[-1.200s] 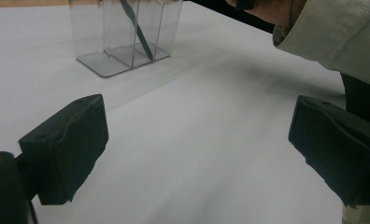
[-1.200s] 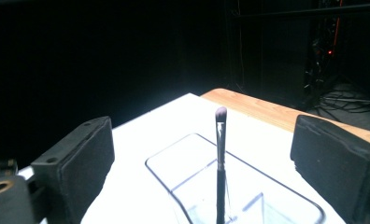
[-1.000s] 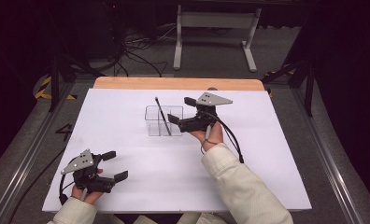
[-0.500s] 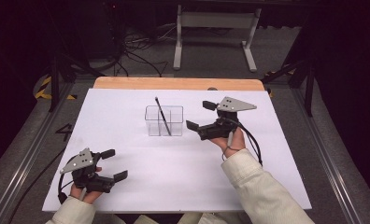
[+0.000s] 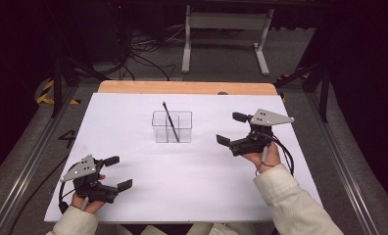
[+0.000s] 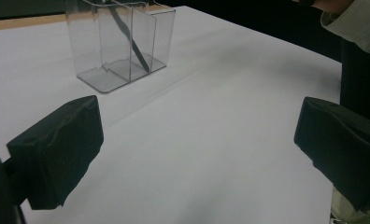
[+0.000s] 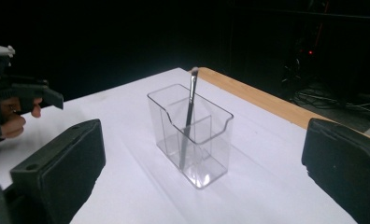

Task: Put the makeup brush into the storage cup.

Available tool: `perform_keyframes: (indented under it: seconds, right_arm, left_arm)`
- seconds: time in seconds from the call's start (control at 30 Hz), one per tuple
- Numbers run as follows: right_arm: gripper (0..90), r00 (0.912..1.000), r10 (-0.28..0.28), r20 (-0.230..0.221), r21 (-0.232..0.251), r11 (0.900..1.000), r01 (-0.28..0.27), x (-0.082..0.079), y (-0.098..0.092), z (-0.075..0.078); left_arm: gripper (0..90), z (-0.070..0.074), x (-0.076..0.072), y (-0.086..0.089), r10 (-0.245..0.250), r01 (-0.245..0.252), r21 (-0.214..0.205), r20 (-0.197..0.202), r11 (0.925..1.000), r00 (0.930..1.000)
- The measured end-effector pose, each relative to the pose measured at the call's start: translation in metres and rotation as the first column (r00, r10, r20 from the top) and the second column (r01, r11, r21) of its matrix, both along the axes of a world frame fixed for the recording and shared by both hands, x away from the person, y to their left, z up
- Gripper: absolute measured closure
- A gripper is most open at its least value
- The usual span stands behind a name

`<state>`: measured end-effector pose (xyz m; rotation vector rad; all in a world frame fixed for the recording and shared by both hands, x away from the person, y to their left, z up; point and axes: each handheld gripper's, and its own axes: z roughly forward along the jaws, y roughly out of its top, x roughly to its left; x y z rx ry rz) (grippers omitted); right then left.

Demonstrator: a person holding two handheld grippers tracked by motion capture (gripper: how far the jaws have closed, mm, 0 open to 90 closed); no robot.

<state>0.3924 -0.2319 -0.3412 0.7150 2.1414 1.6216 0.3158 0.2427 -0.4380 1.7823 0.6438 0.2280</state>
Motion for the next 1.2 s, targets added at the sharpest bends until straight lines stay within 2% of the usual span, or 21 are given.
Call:
perform_keyframes:
  seconds: [0.07, 0.33, 0.4, 0.53, 0.77, 0.83, 0.93, 1.2]
  right_arm:
    - [0.1, 1.0, -0.004, -0.001, -0.003, 1.0, 0.004, -0.003, -0.008, -0.002]
    - [0.0, 0.9999, 0.012, -0.007, -0.023, 0.9997, -0.012, -0.017, -0.031, -0.01]
    - [0.0, 0.9995, 0.019, -0.027, -0.042, 0.9989, -0.02, -0.02, -0.035, -0.013]
    - [0.0, 0.9996, 0.021, -0.018, -0.037, 0.9991, -0.021, -0.026, -0.044, -0.021]
    - [0.0, 0.9995, 0.019, -0.026, -0.04, 0.999, -0.02, -0.038, -0.058, -0.038]
    - [0.0, 0.9988, 0.008, -0.048, -0.049, 0.9987, -0.011, -0.04, -0.061, -0.045]
    - [0.0, 0.9982, 0.0, -0.06, -0.046, 0.9989, -0.003, -0.042, -0.065, -0.051]
    - [0.0, 0.9984, -0.028, -0.049, -0.036, 0.999, 0.026, -0.051, -0.071, -0.08]
  left_arm:
    - [2.2, 0.001, 0.0, 0.002, -0.008, 0.008, 0.009, 0.004, 0.9999, 1.0]
    - [2.3, 0.002, -0.002, 0.009, -0.01, 0.01, -0.004, -0.001, 0.9999, 1.0]
    - [2.4, 0.002, -0.002, 0.009, -0.012, 0.012, -0.001, -0.001, 0.9999, 0.9999]
    - [2.4, 0.002, -0.004, 0.008, -0.022, 0.022, 0.004, 0.002, 0.9997, 0.9998]
    - [2.4, 0.0, -0.006, 0.007, -0.03, 0.03, 0.003, 0.0, 0.9996, 0.9996]
    - [2.4, -0.001, -0.006, 0.007, -0.033, 0.033, 0.002, -0.003, 0.9994, 0.9994]
    - [2.4, -0.001, -0.006, 0.007, -0.033, 0.033, 0.0, -0.004, 0.9995, 0.9994]
    - [2.5, -0.005, -0.004, 0.007, -0.03, 0.03, -0.002, -0.006, 0.9996, 0.9995]
